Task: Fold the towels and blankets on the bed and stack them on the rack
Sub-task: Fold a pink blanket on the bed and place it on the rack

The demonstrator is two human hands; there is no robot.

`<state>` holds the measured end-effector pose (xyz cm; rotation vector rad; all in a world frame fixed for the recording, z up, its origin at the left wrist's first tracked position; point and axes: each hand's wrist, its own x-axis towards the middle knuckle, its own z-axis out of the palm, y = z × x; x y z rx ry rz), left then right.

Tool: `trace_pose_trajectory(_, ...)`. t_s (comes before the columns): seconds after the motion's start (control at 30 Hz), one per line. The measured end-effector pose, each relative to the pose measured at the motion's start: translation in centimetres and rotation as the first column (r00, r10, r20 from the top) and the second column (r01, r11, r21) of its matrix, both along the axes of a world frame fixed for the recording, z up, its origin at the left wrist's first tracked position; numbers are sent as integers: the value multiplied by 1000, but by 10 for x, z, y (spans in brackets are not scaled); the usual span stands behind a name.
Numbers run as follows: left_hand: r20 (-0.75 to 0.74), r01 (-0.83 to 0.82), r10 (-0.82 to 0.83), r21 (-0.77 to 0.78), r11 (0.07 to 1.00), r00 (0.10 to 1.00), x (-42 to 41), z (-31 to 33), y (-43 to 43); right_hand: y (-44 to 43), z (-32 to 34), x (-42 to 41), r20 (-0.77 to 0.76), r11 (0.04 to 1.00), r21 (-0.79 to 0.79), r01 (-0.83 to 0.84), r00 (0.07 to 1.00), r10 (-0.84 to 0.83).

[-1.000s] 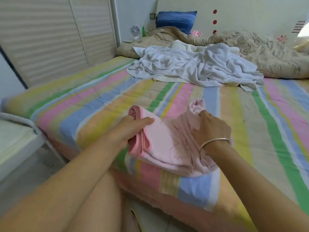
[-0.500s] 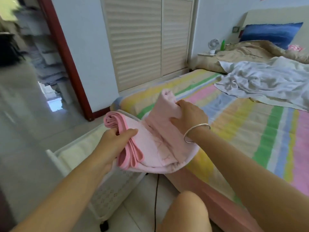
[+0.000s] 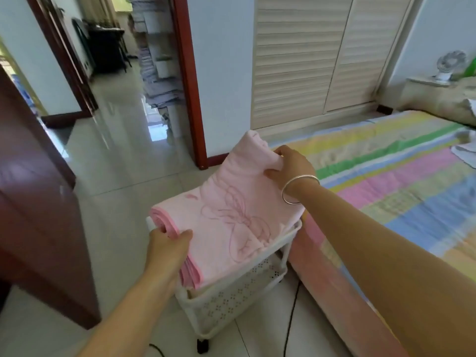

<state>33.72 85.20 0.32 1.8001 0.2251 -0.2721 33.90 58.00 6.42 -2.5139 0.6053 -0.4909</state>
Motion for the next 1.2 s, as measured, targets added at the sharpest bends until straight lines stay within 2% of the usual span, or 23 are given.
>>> trace_pose_trajectory(0.1, -10, -11, 11, 18, 1000, 1000, 12, -4, -3, -3, -16, 19, -10, 997, 69, 16, 1000, -16)
trace_pose_trajectory(0.2, -12, 25, -24, 91, 996, 1000, 18, -5, -5, -2, -27, 35, -34, 997, 72, 16, 999, -13)
trace_pose_trajectory(0.27, 12, 54, -57, 184, 981, 998, 22, -9, -5, -3, -37, 48, -60, 997, 73, 22, 998, -17)
trace_pose_trajectory(0.33, 31, 115, -135, 360, 926, 990, 24, -13, -4, -5, -49, 59, -92, 996, 79, 31, 995, -24)
trace_pose_trajectory(0.47, -41, 255, -298, 631, 732, 954, 25, -27, -6, -10, -76, 68, -212, 996, 66, 54, 976, -39)
trace_pose_trajectory(0.53, -65, 262, -351, 793, 550, 934, 19, -29, -14, -16, -95, 62, -260, 994, -31, 103, 960, -107)
trace_pose_trajectory(0.63, -42, 158, -451, 962, 223, 892, 13, -35, -28, -20, -121, 51, -240, 952, -289, 102, 955, -175)
trace_pose_trajectory(0.67, -38, 124, -485, 982, 146, 874, 13, -37, -32, -18, -125, 48, -211, 942, -329, 71, 966, -146)
trace_pose_trajectory(0.7, -35, 112, -515, 987, 118, 857, 13, -39, -37, -16, -127, 47, -196, 935, -355, 14, 977, -89)
trace_pose_trajectory(0.73, -35, 129, -538, 982, 138, 842, 13, -41, -43, -13, -127, 46, -205, 922, -381, -71, 979, -9)
trace_pose_trajectory(0.8, -25, 189, -559, 953, 237, 829, 12, -52, -56, -10, -131, 45, -317, 867, -419, -269, 938, 138)
trace_pose_trajectory(0.9, -19, 225, -507, 910, 349, 862, 16, -81, -63, -9, -143, 45, -494, 796, -427, -429, 848, 191)
trace_pose_trajectory(1.0, -47, 243, -490, 907, 344, 870, 21, -112, -56, -18, -158, 46, -569, 853, -351, -387, 811, 134)
trace_pose_trajectory(1.2, -17, 264, -627, 915, 303, 779, 54, -125, -38, -22, -169, 32, -532, 954, -229, -193, 846, 43)
